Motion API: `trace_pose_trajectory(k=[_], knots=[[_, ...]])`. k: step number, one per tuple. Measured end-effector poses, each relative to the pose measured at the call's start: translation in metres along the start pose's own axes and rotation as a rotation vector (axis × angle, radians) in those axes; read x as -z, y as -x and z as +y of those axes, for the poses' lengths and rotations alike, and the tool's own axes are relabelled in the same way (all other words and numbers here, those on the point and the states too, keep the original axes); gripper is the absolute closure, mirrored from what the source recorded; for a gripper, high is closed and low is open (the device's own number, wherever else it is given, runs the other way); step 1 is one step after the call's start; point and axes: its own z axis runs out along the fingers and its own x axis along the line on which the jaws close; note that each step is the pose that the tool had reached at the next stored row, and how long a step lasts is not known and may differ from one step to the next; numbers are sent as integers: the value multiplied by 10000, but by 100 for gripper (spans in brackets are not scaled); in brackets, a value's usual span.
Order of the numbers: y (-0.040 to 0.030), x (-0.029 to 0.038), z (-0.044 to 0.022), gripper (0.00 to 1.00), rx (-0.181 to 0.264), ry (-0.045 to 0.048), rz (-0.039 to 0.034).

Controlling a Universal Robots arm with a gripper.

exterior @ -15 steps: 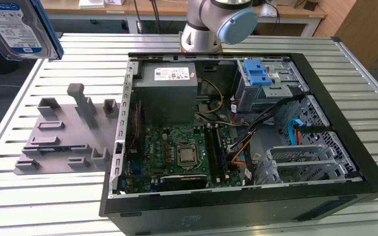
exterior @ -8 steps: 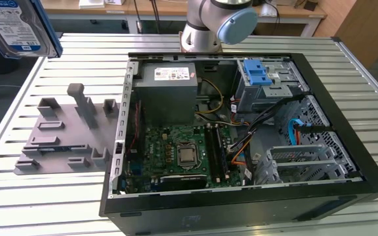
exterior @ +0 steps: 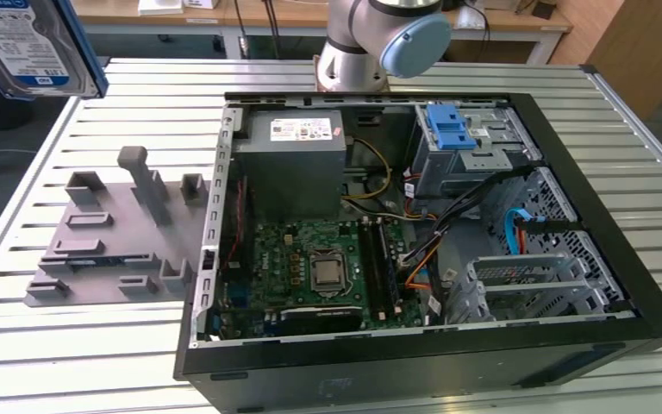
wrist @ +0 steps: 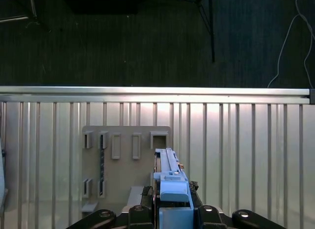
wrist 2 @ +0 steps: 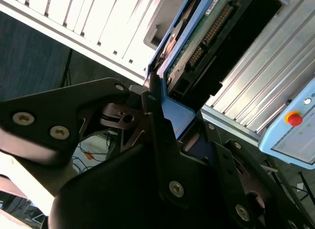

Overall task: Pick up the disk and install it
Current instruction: 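Pick up the disk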

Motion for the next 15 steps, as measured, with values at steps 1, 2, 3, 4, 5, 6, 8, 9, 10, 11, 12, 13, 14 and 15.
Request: trace_pose_trajectory(k=[1,2,3,4,5,6,8,9,10,11,12,13,14,15], knots=[[0,6,0,64,0,0,0],[0,12,0,64,0,-1,-1],[0,17,0,64,0,-1,0],[1,23,0,64,0,0,0],[1,29,0,64,0,0,0],[1,35,0,64,0,0,0],[1,44,0,64,0,0,0],[1,47,0,64,0,0,0],[1,48,0,64,0,0,0],[1,48,0,64,0,-1,-1],[1,48,0,64,0,-2,-1],[1,49,0,64,0,-1,0],[1,50,0,64,0,0,0],[1,49,0,64,0,0,0]])
